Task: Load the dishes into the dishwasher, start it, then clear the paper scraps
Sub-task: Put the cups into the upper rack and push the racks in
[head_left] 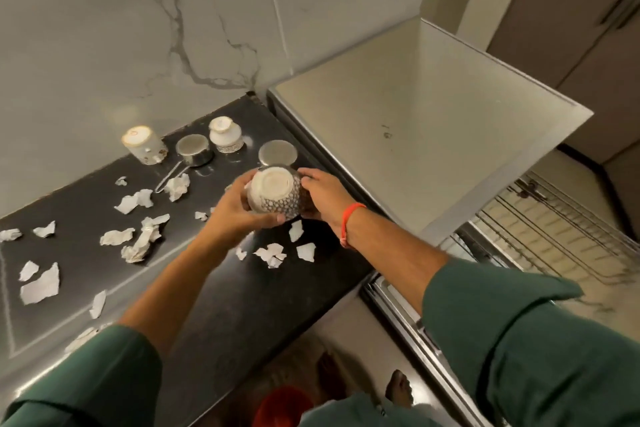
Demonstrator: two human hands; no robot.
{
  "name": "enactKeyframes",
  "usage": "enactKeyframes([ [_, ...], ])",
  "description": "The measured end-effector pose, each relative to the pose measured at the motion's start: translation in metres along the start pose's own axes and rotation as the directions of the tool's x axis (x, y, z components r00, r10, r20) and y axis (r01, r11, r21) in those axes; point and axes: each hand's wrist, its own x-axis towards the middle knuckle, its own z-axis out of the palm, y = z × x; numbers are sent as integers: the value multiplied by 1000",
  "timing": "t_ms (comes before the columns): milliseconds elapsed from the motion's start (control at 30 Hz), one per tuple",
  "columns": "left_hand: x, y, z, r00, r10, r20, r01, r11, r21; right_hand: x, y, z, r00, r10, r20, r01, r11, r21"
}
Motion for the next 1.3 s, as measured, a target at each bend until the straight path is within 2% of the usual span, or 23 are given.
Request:
enactKeyframes([
  [133,14,31,38,988,70,137,-84,991,101,-24,6,-39,991,131,-11,-129,984,123],
  [300,26,46,112,947,108,303,-142,985,93,-54,29,-105,984,67,-165,-46,991,125],
  [433,33,61,175,901,131,414,-218,961,170,-82,44,-159,954,74,-290,-27,986,162],
  [633,31,86,260,809,104,578,-302,918,257,-121,65,-229,913,50,-405,-1,993,121],
  [800,25,92,322,703,12,711,-276,926,258,-156,86,-292,867,36,-497,-13,999,50],
  [1000,27,87,399,614,-196,765,-144,925,353,-177,130,-365,828,104,-551,-148,988,-35],
  [1167,36,86,458,591,-270,760,-113,905,410,-181,156,-412,753,106,-650,-248,960,-130],
  [1300,54,85,502,570,-364,736,-22,889,457,-177,172,-450,715,105,-691,-288,945,-154],
])
